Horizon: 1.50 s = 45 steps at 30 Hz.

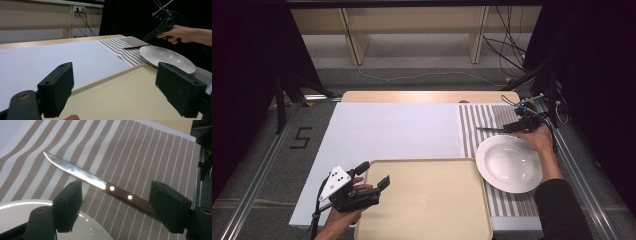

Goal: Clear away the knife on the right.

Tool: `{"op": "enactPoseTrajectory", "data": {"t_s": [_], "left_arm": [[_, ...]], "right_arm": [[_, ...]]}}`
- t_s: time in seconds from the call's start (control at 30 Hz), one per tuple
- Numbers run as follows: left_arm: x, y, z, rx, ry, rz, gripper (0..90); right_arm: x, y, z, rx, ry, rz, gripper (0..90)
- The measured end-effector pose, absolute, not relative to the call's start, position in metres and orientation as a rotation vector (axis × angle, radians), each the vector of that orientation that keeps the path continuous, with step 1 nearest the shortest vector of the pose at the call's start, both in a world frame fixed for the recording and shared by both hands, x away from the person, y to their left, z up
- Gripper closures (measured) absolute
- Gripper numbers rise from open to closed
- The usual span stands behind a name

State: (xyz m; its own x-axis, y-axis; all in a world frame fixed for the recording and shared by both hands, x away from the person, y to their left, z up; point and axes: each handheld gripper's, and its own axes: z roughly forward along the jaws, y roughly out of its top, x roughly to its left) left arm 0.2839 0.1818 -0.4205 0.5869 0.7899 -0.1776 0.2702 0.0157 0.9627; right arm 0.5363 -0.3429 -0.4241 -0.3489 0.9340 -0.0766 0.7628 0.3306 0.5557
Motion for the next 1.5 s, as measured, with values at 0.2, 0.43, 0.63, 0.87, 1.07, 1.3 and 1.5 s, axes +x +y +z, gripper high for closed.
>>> {"op": "enactPoseTrajectory", "data": {"t_s": [0.2,0.43,0.63,0.87,1.07,1.3,1.5], "left_arm": [[0.285,0.182,-0.421,1.544,0.932,0.509,14.7],[0.284,0.182,-0.421,1.543,0.931,0.506,14.7],[0.285,0.182,-0.422,1.545,0.936,0.505,14.7],[0.285,0.183,-0.421,1.542,0.934,0.504,14.8],[0.285,0.183,-0.421,1.542,0.934,0.505,14.8],[0.285,0.183,-0.422,1.545,0.937,0.505,14.8],[0.284,0.183,-0.421,1.545,0.936,0.507,14.8]], "right_arm": [[0.548,-0.347,-0.432,1.556,2.231,0.566,28.0],[0.554,-0.352,-0.438,1.575,2.247,0.542,29.5],[0.559,-0.352,-0.445,1.584,2.277,0.491,30.0],[0.562,-0.351,-0.452,1.582,2.291,0.455,30.0],[0.564,-0.352,-0.455,1.581,2.301,0.437,30.5],[0.565,-0.354,-0.46,1.604,2.312,0.412,31.9],[0.564,-0.354,-0.457,1.582,2.353,0.412,46.3]]}}
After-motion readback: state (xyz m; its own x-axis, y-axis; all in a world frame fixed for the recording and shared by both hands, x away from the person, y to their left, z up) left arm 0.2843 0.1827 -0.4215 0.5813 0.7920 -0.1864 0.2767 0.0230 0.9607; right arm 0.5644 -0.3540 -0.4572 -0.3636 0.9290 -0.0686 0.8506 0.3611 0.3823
